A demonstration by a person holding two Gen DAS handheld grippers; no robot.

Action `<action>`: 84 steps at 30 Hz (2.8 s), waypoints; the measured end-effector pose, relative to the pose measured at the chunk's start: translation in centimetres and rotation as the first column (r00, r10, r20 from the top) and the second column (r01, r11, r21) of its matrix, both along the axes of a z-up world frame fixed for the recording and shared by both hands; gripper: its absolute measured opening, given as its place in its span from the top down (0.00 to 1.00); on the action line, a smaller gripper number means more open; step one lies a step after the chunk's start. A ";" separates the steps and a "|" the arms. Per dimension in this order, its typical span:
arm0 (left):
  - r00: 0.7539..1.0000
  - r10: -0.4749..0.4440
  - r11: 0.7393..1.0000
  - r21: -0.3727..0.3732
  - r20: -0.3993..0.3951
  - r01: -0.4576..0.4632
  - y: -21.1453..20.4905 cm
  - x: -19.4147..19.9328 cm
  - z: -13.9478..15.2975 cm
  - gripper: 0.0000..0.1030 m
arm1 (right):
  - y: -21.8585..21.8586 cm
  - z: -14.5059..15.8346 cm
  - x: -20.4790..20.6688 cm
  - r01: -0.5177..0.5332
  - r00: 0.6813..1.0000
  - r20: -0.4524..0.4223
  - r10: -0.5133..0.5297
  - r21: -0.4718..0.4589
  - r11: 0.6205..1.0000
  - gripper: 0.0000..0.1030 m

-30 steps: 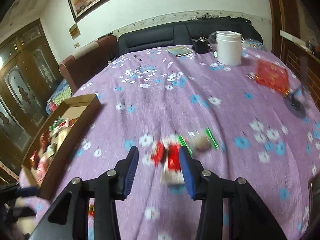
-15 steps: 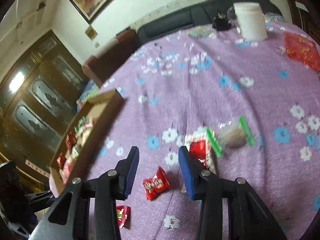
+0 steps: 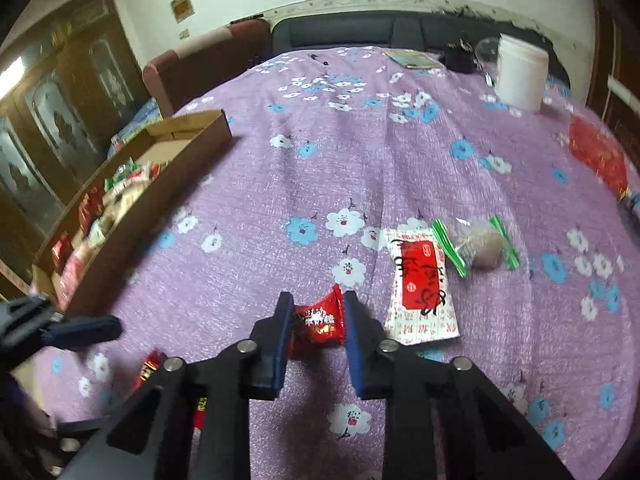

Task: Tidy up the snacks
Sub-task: 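Grasp the small red candy pack on the table with the right gripper, then grasp the red candy bar with the left gripper while the right holds the red pack, then carry both snacks over the box lid and open both grippers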

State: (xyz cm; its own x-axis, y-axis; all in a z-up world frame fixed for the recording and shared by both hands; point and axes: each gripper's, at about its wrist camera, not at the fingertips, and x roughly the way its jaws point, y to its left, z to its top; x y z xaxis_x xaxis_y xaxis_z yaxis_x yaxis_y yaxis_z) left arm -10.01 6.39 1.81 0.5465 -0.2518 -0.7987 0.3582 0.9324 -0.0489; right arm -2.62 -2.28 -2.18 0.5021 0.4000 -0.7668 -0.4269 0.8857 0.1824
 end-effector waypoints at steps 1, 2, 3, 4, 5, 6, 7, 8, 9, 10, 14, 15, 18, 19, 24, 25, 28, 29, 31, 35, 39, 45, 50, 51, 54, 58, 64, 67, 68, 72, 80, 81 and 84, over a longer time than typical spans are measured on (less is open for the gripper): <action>1.000 -0.015 1.000 0.002 -0.003 0.015 -0.3 0.1 -0.3 0.45 | -0.2 0.1 0.1 0.008 1.000 -0.006 -0.008 0.014 1.000 0.76; 0.999 -0.032 0.999 0.003 -0.007 0.032 -0.7 0.2 -0.6 0.45 | -0.5 0.2 0.3 0.017 1.000 -0.010 -0.017 0.025 1.000 0.78; 0.999 -0.042 0.999 0.007 -0.010 0.042 -1.0 0.3 -0.8 0.45 | -0.7 0.3 0.5 0.024 1.000 -0.012 -0.024 0.035 0.999 0.78; 0.999 -0.048 0.999 0.020 -0.015 0.049 -1.3 0.4 -1.1 0.45 | -1.0 0.3 0.7 0.031 0.999 -0.016 -0.031 0.046 0.998 0.78; 0.999 -0.049 0.998 0.039 -0.020 0.050 -1.6 0.6 -1.5 0.45 | -0.9 0.4 0.8 0.035 0.999 -0.018 -0.034 0.050 0.998 0.78; 0.998 -0.049 0.997 0.053 -0.028 0.050 -1.9 0.7 -1.8 0.45 | -1.0 0.4 0.9 0.036 0.999 -0.023 -0.035 0.054 0.998 0.78; 0.998 -0.047 0.996 0.069 -0.038 0.049 -2.1 0.9 -2.1 0.44 | -1.0 0.4 0.9 0.036 0.999 -0.024 -0.035 0.055 0.998 0.78; 0.999 -0.043 0.997 0.069 -0.031 0.045 -2.2 0.9 -2.0 0.44 | -1.0 0.4 0.9 0.036 0.999 -0.023 -0.034 0.055 0.998 0.78; 0.999 -0.033 0.997 0.069 -0.033 0.035 -2.1 1.0 -2.0 0.49 | -1.0 0.4 0.8 0.034 0.999 -0.021 -0.033 0.054 0.998 0.78; 0.999 -0.023 0.997 0.068 -0.029 0.025 -2.0 1.1 -1.9 0.52 | -1.0 0.4 0.8 0.033 0.999 -0.020 -0.032 0.055 0.998 0.78; 0.999 0.024 1.000 -0.010 -0.042 -0.025 -0.6 1.4 -1.7 0.78 | -1.2 0.8 0.5 0.033 0.999 -0.003 -0.033 0.083 0.996 0.80; 0.998 0.039 0.997 -0.057 -0.055 -0.042 0.1 1.5 -1.7 0.78 | -1.3 1.1 0.4 0.035 0.999 0.006 -0.035 0.095 0.995 0.80; 0.995 0.069 0.989 -0.123 -0.074 -0.078 1.3 1.4 -1.7 0.78 | -1.8 1.6 0.1 0.047 0.998 0.030 -0.051 0.121 0.992 0.80; 0.994 0.076 0.986 -0.142 -0.079 -0.087 1.6 1.3 -1.6 0.78 | -1.9 1.7 0.1 0.052 0.998 0.034 -0.056 0.125 0.991 0.80; 0.992 0.103 0.971 -0.210 -0.077 -0.117 2.9 0.3 -0.6 0.78 | -2.1 1.8 0.1 0.064 0.997 0.037 -0.069 0.132 0.989 0.80; 0.991 0.113 0.967 -0.222 -0.069 -0.125 3.4 0.2 -0.2 0.78 | -2.2 1.9 0.1 0.064 0.997 0.039 -0.069 0.136 0.989 0.80; 0.988 0.151 0.952 -0.263 -0.044 -0.157 5.3 -0.4 1.2 0.78 | -2.3 2.0 0.0 0.066 0.996 0.044 -0.073 0.147 0.987 0.80; 0.986 0.163 0.948 -0.272 -0.036 -0.167 5.8 -0.5 1.6 0.78 | -2.3 1.9 -0.1 0.066 0.996 0.042 -0.073 0.149 0.987 0.80; 0.982 0.189 0.938 -0.290 -0.030 -0.189 7.2 -0.8 2.3 0.78 | -2.2 1.7 -0.1 0.067 0.997 0.036 -0.073 0.146 0.987 0.80; 0.982 0.182 0.930 -0.317 -0.045 -0.187 7.9 -0.8 2.6 0.78 | -1.9 1.4 -0.1 0.076 0.996 0.028 -0.080 0.129 0.989 0.79; 0.988 0.143 0.936 -0.315 -0.065 -0.157 6.0 0.4 2.1 0.42 | -1.9 0.9 0.1 0.098 0.995 0.007 -0.100 0.119 0.988 0.79; 0.987 0.147 0.964 -0.215 -0.062 -0.157 2.8 3.5 0.6 0.42 | -2.5 0.5 0.3 0.121 0.993 -0.013 -0.120 0.134 0.984 0.79; 0.994 0.104 0.993 -0.045 -0.024 -0.105 0.1 4.2 -1.8 0.58 | -2.3 0.4 0.3 0.108 0.994 -0.011 -0.107 0.131 0.985 0.79; 0.995 0.085 0.994 -0.066 -0.043 -0.087 0.2 4.1 -1.8 0.79 | -2.3 0.4 0.2 0.106 0.994 -0.007 -0.106 0.130 0.986 0.79; 0.994 0.097 0.988 -0.116 -0.059 -0.103 1.3 4.1 -1.6 0.80 | -2.1 0.5 0.1 0.096 0.995 0.000 -0.097 0.127 0.987 0.79; 0.986 0.144 0.957 -0.243 -0.081 -0.160 4.2 3.4 -0.8 0.80 | -2.0 0.5 0.0 0.092 0.996 0.005 -0.094 0.119 0.989 0.79; 0.959 0.279 0.875 -0.395 -0.058 -0.278 11.2 0.4 2.0 0.80 | -2.1 0.5 0.0 0.119 0.993 -0.011 -0.119 0.118 0.986 0.79; 0.932 0.360 0.846 -0.410 -0.035 -0.342 14.8 -0.9 3.1 0.79 | -1.7 1.1 -0.2 0.106 0.993 -0.083 -0.090 0.222 0.969 0.79; 0.921 0.388 0.836 -0.408 -0.033 -0.367 16.0 -1.2 3.2 0.79 | -1.1 1.4 -0.4 0.094 0.993 -0.090 -0.074 0.244 0.965 0.79; 0.879 0.476 0.800 -0.397 -0.035 -0.449 19.4 -2.3 2.8 0.79 | 3.6 3.6 -1.2 -0.009 0.998 -0.061 0.025 0.254 0.967 0.79; 0.877 0.478 0.790 -0.417 -0.043 -0.451 21.5 -3.8 1.9 0.79 | 10.9 3.8 -1.8 -0.087 0.995 0.048 0.087 -0.013 0.996 0.67; 0.878 0.477 0.791 -0.416 -0.040 -0.449 21.4 -3.8 1.9 0.79 | 11.4 3.1 -1.8 -0.091 0.995 0.040 0.092 -0.036 0.995 0.67; 0.882 0.470 0.793 -0.419 -0.044 -0.443 21.5 -3.8 1.7 0.79 | 12.0 1.6 -1.6 -0.094 0.995 0.013 0.095 -0.059 0.994 0.67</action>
